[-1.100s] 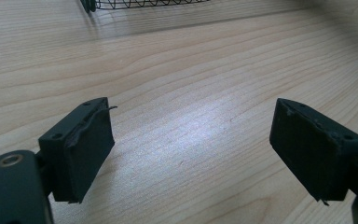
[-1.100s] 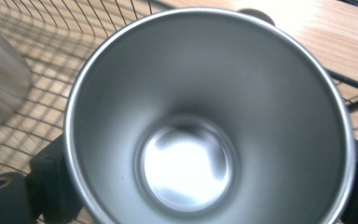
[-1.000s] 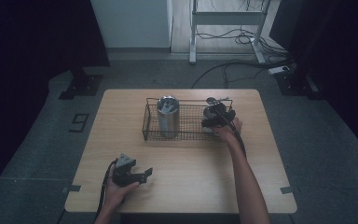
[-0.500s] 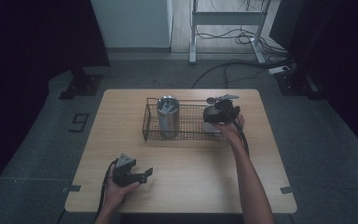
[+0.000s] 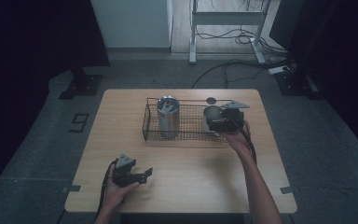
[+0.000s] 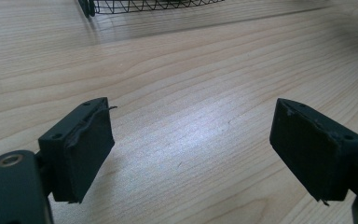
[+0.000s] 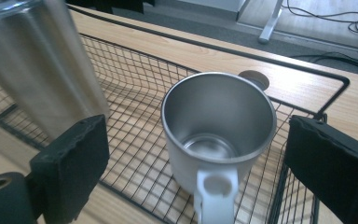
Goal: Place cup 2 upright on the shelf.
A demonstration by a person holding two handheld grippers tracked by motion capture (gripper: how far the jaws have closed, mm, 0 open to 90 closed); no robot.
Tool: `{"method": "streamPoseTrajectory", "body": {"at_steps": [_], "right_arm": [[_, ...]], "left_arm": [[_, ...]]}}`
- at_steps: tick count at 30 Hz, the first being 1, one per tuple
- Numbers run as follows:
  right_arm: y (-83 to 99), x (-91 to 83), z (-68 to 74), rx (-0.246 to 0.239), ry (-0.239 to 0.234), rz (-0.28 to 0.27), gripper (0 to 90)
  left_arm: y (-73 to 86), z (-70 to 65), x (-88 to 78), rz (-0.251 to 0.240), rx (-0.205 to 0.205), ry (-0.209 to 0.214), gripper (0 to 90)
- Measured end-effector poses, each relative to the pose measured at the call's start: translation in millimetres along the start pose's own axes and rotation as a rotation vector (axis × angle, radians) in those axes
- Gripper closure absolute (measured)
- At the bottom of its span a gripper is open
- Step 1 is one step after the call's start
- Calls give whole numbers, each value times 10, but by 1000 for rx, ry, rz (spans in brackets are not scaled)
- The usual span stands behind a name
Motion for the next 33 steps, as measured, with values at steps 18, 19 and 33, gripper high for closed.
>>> {"method": "streamPoseTrajectory", "body": {"at_steps": [18, 19, 33], "right_arm": [[627, -518, 55, 18, -4, -53, 130], [675, -540, 57, 24, -5, -55, 130], [1325, -671, 143, 63, -13, -8, 130]], "left_arm": [[12, 32, -8, 4, -2, -16, 134], [15, 32, -5, 5, -1, -17, 134], [37, 28, 6, 15, 3, -20, 133]]}}
Point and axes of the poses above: each handheld gripper's, and its own axes: x roughly forward along the jaws, y roughly out of its underside, z roughly to its left, the point moved 8 cm from there along x, roughly forward along the jaws, and after that the axes turned 10 degrees about -x, right-handed, at the moved point
